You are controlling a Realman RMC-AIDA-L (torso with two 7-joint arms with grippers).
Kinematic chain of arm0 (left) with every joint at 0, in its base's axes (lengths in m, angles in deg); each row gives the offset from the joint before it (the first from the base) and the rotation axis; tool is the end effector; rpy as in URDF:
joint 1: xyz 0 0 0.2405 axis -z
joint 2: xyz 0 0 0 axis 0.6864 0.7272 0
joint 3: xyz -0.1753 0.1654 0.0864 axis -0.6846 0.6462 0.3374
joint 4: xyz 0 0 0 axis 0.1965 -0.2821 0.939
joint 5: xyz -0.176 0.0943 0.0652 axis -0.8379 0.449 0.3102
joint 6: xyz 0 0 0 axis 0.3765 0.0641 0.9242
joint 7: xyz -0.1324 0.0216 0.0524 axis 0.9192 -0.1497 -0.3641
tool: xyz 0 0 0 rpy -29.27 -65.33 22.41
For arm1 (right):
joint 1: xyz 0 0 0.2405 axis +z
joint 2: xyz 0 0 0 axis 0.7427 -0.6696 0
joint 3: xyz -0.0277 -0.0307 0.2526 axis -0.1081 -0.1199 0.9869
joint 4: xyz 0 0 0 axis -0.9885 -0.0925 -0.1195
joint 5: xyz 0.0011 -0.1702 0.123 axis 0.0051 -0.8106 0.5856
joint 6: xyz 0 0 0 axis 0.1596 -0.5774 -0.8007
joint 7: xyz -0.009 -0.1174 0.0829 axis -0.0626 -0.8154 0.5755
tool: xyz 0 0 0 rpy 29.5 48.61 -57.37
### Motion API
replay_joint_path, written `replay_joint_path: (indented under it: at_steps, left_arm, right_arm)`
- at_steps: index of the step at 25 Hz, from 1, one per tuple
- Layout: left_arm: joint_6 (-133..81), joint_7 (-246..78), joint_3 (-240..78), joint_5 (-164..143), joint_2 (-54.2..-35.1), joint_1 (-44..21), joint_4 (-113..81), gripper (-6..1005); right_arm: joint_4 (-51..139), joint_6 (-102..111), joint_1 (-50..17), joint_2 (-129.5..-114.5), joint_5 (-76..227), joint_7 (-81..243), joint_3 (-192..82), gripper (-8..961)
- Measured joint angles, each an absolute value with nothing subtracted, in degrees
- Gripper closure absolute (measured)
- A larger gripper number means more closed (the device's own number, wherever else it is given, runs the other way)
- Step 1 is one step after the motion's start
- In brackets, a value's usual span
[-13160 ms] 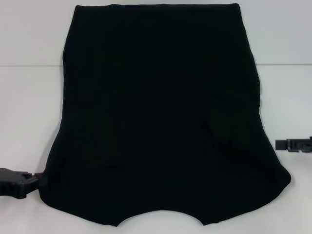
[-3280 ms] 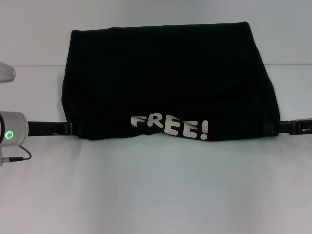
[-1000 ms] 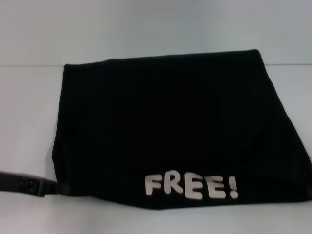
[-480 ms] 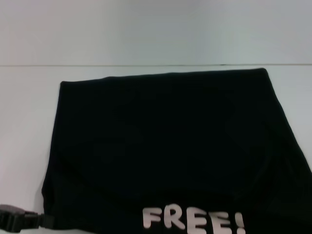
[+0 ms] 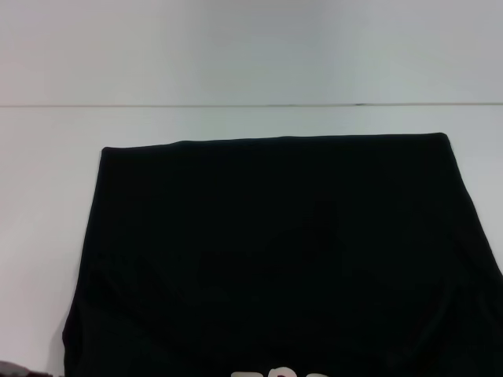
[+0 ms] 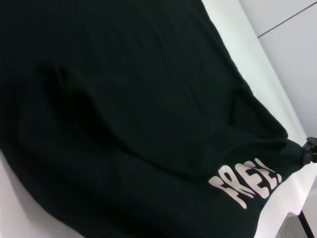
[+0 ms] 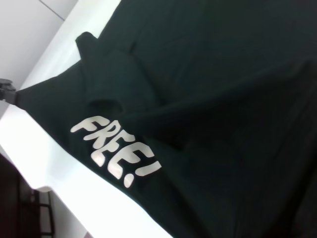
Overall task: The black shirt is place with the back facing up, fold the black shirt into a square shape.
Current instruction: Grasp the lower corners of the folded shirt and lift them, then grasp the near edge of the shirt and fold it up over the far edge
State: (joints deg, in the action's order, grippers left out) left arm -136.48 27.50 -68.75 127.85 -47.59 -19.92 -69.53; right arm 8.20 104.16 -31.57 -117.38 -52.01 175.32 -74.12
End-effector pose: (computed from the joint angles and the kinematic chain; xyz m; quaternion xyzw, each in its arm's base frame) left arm -0.3305 0.2254 0.0692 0.8286 0.5502 0.1036 0.0020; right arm 0.3823 0.2022 0.0831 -0.8627 0.4954 0.0943 0.0376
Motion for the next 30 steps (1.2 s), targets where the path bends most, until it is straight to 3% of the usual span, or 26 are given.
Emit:
replay_joint_path:
  at_steps: [5,10,20,25,30]
  left_arm:
    - [-136.58,27.63,-68.51,128.88,-47.54,-19.3,-69.07,999]
    - [-135.99,27.92,-69.05,127.82,-46.34,-15.32,-68.07,999]
    - [-126.09,34.56,-68.95,124.65,-40.62,-1.4,-61.26,999]
    - [-112.46,37.76,-68.07,124.62,-39.21,2.98,-56.41,999]
    - [-97.17,38.22,-67.11,124.6,-39.88,5.26,-52.28,1000]
  right_arm:
    - [8.2,105.09,-31.58,-117.58,-53.22,175.24,-73.27,909]
    - [8.21,105.14,-28.54,-117.4,-53.07,175.16,-71.94,909]
    - [8.13,102.39,-17.83,-115.56,-52.88,175.86,-65.67,910]
    - [8.73,92.95,-14.09,-116.14,-51.66,178.14,-63.91,910]
    - [14.61,79.75,-10.84,-117.36,-49.15,178.34,-64.26,910]
